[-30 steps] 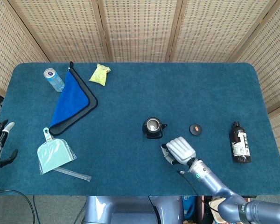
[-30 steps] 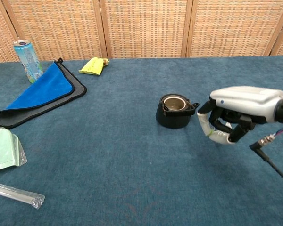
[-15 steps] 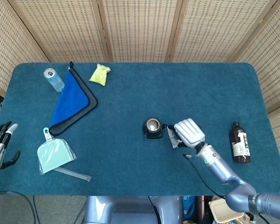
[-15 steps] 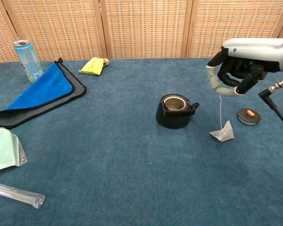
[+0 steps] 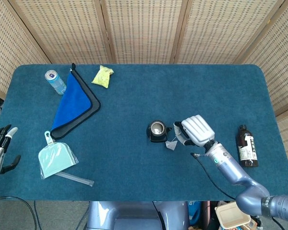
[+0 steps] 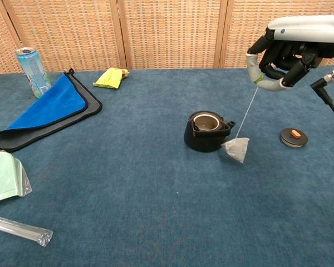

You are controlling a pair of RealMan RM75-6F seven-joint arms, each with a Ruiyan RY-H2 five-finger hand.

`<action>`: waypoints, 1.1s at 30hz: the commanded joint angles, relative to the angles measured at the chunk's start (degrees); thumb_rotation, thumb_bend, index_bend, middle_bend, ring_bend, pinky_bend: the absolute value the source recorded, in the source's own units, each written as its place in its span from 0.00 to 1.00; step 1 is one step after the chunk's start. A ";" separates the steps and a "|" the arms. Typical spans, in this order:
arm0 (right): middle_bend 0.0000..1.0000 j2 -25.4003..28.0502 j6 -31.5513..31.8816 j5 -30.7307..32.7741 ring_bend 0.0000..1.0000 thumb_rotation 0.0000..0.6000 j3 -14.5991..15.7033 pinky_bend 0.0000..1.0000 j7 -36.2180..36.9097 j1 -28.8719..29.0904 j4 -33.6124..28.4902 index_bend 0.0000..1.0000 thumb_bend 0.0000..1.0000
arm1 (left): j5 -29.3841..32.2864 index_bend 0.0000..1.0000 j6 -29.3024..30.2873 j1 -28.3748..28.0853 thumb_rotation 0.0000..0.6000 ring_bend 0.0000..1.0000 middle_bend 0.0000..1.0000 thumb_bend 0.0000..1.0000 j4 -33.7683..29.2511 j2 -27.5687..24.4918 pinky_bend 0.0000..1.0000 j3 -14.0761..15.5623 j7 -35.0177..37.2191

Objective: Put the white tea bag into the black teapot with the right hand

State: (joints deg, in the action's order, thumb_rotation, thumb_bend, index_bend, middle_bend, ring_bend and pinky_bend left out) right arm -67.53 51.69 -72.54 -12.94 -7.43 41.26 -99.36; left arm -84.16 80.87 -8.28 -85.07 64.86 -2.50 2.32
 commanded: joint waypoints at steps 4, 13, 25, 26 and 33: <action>0.87 2.02 -1.22 1.15 0.92 1.00 -1.31 0.94 0.08 1.56 -1.06 0.63 0.58 | 0.03 0.02 0.16 0.12 1.00 0.00 0.00 0.38 0.03 0.01 0.00 0.00 0.04; 0.88 4.43 -2.50 2.84 0.92 1.00 -2.84 0.94 -0.03 3.47 -2.25 0.63 0.58 | 0.27 0.02 0.16 0.26 1.00 0.00 0.00 0.38 0.21 0.13 0.00 -0.03 0.20; 0.88 7.10 -3.15 6.17 0.92 1.00 -5.11 0.94 -1.36 6.13 -3.04 0.63 0.58 | 0.53 0.02 0.03 0.43 1.00 0.00 0.00 0.38 0.74 0.50 0.00 0.05 0.21; 0.88 7.25 -3.22 6.42 0.92 1.00 -5.16 0.94 -1.51 6.31 -3.10 0.63 0.58 | 0.55 0.02 0.03 0.46 1.00 0.00 0.00 0.38 0.78 0.52 0.00 0.06 0.22; 0.88 7.89 -3.62 7.97 0.92 1.00 -5.60 0.94 -2.19 7.43 -3.16 0.63 0.58 | 0.55 0.02 0.05 0.50 1.00 0.00 0.00 0.38 0.98 0.74 0.00 0.06 0.30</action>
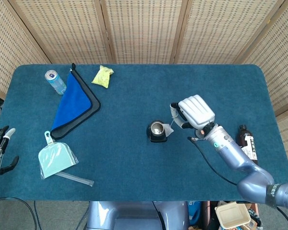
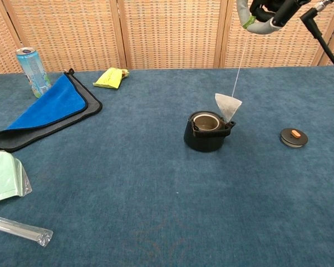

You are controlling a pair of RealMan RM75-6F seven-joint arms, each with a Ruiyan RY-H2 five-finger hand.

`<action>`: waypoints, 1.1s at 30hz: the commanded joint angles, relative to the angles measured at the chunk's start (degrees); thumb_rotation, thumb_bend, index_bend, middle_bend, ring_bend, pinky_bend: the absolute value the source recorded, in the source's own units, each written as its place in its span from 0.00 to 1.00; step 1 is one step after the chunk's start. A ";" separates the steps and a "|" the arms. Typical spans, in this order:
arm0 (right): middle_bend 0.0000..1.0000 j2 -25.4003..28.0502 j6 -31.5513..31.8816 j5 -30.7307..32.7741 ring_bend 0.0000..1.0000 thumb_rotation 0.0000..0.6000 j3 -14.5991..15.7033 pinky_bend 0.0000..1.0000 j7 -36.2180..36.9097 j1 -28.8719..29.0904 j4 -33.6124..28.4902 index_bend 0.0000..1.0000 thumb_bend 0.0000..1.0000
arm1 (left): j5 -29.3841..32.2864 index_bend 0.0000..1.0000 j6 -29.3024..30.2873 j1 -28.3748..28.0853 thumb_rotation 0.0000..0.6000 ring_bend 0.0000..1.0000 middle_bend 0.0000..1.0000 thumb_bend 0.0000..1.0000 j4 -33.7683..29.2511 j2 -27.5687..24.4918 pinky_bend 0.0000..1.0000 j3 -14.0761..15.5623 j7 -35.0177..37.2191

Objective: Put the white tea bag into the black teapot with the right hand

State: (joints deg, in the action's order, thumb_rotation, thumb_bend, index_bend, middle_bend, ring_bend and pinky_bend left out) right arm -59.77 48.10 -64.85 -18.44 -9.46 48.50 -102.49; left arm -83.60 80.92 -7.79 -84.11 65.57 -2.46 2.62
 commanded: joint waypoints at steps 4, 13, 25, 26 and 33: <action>0.88 0.44 0.00 0.94 0.92 1.00 -0.35 0.94 -0.65 0.76 -0.20 0.63 0.58 | 0.03 0.02 -0.15 0.01 1.00 0.00 0.00 0.38 0.22 0.16 0.00 0.06 0.07; 0.88 -0.30 -1.08 3.24 0.92 1.00 0.06 0.94 -2.12 2.81 0.02 0.63 0.58 | 0.32 0.02 -0.41 0.07 1.00 0.00 0.00 0.38 1.09 0.62 0.00 0.06 0.66; 0.88 -3.31 -2.14 5.98 0.92 1.00 1.21 0.94 -3.61 5.46 2.66 0.63 0.58 | 0.89 0.02 -1.08 0.24 1.00 0.00 0.00 0.38 2.55 1.28 0.00 0.17 1.46; 0.88 -3.55 -2.22 6.14 0.92 1.00 1.32 0.94 -3.65 5.61 2.81 0.63 0.58 | 0.91 0.02 -1.07 0.25 1.00 0.00 0.00 0.38 2.62 1.31 0.00 0.15 1.53; 0.88 -5.61 -2.83 7.30 0.92 1.00 2.19 0.94 -4.29 6.80 4.77 0.63 0.58 | 1.34 0.02 -1.44 0.40 1.00 0.00 0.00 0.38 3.57 1.63 0.00 0.18 2.09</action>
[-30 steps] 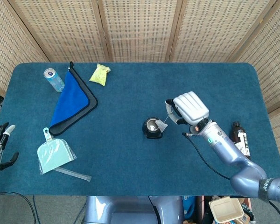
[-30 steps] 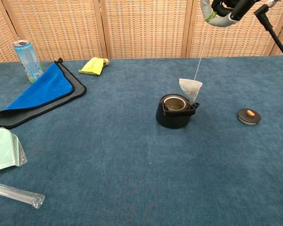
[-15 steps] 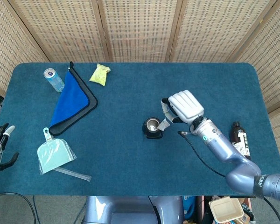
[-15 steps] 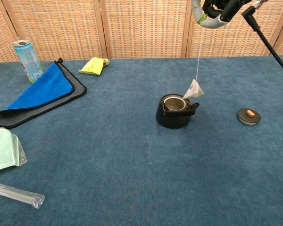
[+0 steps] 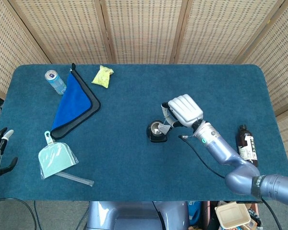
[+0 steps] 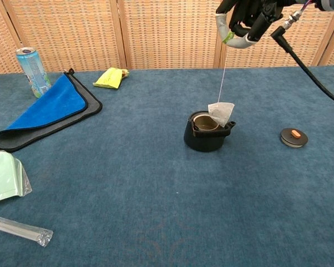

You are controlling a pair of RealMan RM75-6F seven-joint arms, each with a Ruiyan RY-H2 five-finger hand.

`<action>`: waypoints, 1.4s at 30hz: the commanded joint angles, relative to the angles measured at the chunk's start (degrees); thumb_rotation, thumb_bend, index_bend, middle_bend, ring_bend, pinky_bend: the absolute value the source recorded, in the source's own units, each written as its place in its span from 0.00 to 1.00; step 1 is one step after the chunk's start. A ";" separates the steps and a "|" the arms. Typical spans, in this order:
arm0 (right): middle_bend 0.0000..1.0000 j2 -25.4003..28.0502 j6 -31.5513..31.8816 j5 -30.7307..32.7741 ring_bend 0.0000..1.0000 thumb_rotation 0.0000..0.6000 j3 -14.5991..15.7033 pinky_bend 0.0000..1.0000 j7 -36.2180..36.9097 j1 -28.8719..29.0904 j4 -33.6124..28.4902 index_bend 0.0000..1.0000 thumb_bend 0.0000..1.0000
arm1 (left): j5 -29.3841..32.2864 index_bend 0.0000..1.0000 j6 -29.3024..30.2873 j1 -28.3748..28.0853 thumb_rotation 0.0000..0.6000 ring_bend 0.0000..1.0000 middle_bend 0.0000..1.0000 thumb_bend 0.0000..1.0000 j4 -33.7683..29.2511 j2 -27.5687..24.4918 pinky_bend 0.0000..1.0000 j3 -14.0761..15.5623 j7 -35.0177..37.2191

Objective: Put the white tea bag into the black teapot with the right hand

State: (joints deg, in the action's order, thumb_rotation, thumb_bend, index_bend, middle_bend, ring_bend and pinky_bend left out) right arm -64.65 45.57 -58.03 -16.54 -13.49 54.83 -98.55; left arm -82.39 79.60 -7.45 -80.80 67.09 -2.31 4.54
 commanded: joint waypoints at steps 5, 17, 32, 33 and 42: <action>0.88 -2.27 -0.79 1.18 0.92 1.00 0.84 0.94 -0.44 1.25 2.14 0.63 0.58 | 0.19 0.02 -0.37 0.07 1.00 0.00 0.00 0.38 0.81 0.42 0.00 0.08 0.52; 0.88 -5.58 -1.86 2.53 0.92 1.00 1.24 0.94 -0.94 3.52 5.06 0.63 0.58 | 0.46 0.02 -0.66 0.16 1.00 0.00 0.00 0.38 2.00 0.94 0.00 0.01 1.30; 0.88 -8.97 -2.98 4.82 0.92 1.00 1.13 0.94 -2.05 6.73 8.73 0.63 0.58 | 0.71 0.02 -0.66 0.50 1.00 0.00 0.00 0.38 2.52 0.97 0.00 -0.01 1.74; 0.88 -9.15 -3.04 4.96 0.92 1.00 1.16 0.94 -2.10 6.89 8.95 0.63 0.58 | 0.76 0.02 -0.68 0.51 1.00 0.00 0.00 0.38 2.55 0.98 0.00 -0.02 1.75; 0.87 -10.68 -3.80 5.57 0.92 1.00 2.50 0.94 -2.94 7.78 11.03 0.63 0.58 | 0.75 0.02 -0.92 0.51 1.00 0.00 0.00 0.38 2.59 1.04 0.00 0.02 1.66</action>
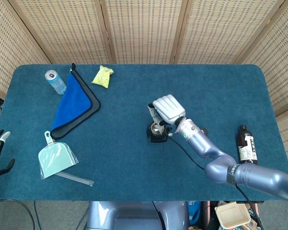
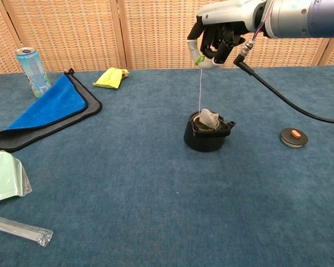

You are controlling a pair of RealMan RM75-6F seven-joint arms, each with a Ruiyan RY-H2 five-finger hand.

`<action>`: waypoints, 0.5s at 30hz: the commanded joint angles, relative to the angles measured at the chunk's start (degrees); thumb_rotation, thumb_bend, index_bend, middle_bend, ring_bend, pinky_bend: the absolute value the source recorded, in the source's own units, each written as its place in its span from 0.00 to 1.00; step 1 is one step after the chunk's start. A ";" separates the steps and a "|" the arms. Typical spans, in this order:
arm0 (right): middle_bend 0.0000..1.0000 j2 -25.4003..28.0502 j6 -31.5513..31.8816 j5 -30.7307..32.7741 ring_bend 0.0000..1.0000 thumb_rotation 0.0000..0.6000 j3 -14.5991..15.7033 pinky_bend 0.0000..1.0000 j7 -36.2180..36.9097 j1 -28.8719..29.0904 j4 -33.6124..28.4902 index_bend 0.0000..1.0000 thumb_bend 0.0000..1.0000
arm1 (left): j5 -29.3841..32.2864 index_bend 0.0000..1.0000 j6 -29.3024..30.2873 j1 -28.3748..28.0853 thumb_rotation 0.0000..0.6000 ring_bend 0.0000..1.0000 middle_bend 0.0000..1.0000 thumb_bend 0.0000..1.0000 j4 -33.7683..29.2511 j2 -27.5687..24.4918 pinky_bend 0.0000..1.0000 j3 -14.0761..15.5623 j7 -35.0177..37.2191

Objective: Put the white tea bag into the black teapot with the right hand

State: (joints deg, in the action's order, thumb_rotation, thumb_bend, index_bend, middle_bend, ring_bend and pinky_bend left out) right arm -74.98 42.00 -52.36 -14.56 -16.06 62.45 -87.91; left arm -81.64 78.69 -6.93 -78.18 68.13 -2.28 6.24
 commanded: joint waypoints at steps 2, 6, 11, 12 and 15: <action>0.87 -0.45 -0.29 -0.27 0.92 1.00 0.81 0.94 -0.56 0.21 0.48 0.62 0.58 | 0.00 0.02 0.00 -0.01 1.00 0.00 0.00 0.38 -0.09 0.00 0.00 -0.02 -0.13; 0.87 -0.54 -0.98 -0.76 0.92 1.00 1.78 0.94 -1.26 0.50 0.68 0.53 0.58 | -0.09 0.02 0.10 -0.02 1.00 0.00 0.00 0.38 -0.41 -0.09 0.00 -0.05 -0.50; 0.87 -0.63 -0.99 -0.71 0.92 1.00 2.02 0.94 -1.39 0.65 0.99 0.37 0.58 | -0.02 0.02 0.19 0.04 1.00 0.00 0.00 0.38 -0.79 -0.24 0.00 -0.09 -0.87; 0.87 -0.65 -0.98 -0.65 0.92 1.00 2.06 0.94 -1.40 0.68 1.05 0.35 0.58 | 0.02 0.02 0.18 0.05 1.00 0.00 0.00 0.38 -0.87 -0.29 0.00 -0.09 -0.96; 0.86 -0.79 -0.95 -0.70 0.92 1.00 2.23 0.94 -1.54 0.80 1.26 0.29 0.58 | 0.01 0.02 0.16 0.04 1.00 0.00 0.00 0.38 -1.09 -0.36 0.00 -0.09 -1.19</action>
State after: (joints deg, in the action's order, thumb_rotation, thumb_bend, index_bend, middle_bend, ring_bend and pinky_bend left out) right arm -75.77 41.04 -53.06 -12.33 -17.61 63.24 -86.65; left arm -81.63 78.85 -6.89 -79.28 67.76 -2.37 5.05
